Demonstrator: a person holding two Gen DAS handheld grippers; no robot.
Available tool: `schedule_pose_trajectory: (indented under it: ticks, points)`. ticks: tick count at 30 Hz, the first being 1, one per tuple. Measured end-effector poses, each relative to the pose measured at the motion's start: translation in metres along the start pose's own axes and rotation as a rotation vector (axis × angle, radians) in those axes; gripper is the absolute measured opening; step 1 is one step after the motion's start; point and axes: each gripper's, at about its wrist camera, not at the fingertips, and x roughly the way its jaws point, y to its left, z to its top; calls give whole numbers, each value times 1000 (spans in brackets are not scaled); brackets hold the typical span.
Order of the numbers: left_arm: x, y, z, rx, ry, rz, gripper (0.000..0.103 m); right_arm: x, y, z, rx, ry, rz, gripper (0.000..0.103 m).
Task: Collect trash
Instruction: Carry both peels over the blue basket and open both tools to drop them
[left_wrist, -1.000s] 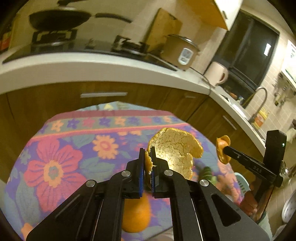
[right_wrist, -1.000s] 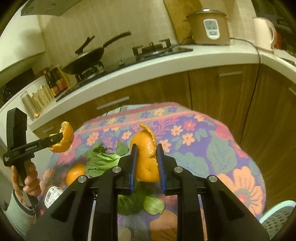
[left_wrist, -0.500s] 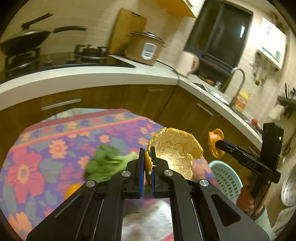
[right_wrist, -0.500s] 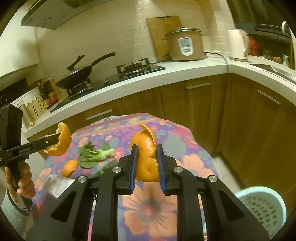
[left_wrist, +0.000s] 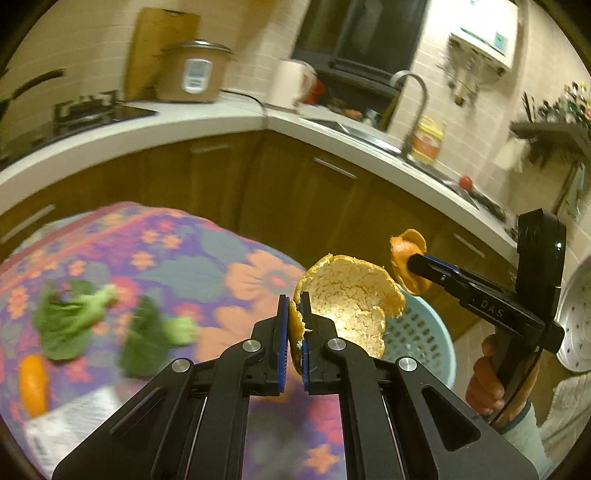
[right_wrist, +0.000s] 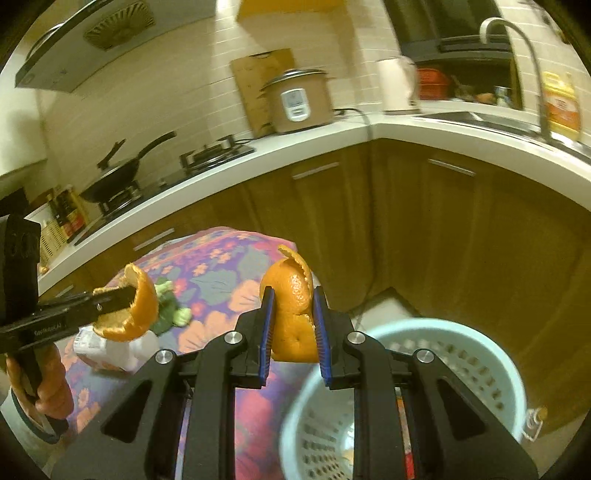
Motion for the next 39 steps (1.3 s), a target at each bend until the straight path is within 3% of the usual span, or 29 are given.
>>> schedule_pose_trajectory:
  ticks: [10,19,21,23,27,30,32,39]
  points:
    - [65,-54,-20,25,110,-48,4,-6,-57,-40,112,91,-118,18]
    - [97,-81,-36,74,184,-71,5,2,-78,-69,176,157,-172,19]
    - [99,-83,-38,90,194,-76,7,2,-81,-71,182,160,-174,20]
    - [101,-83,-39,91,206,-100,24,3,-85,-73,196,166,-182,25]
    - [96,-83,-42,115,198,-114,30,3,-85,-77,200,168,-179,30]
    - [86,-82,-41,122,180,-132,39,4,-82,-80,194,168,-196,51]
    - [78,-81,-39,132,163,-133,45,4,-79,-81,193,165,-186,52]
    - [44,-66,-28,124,104,-122,48,-6,-46,-67,154,109,-100,52]
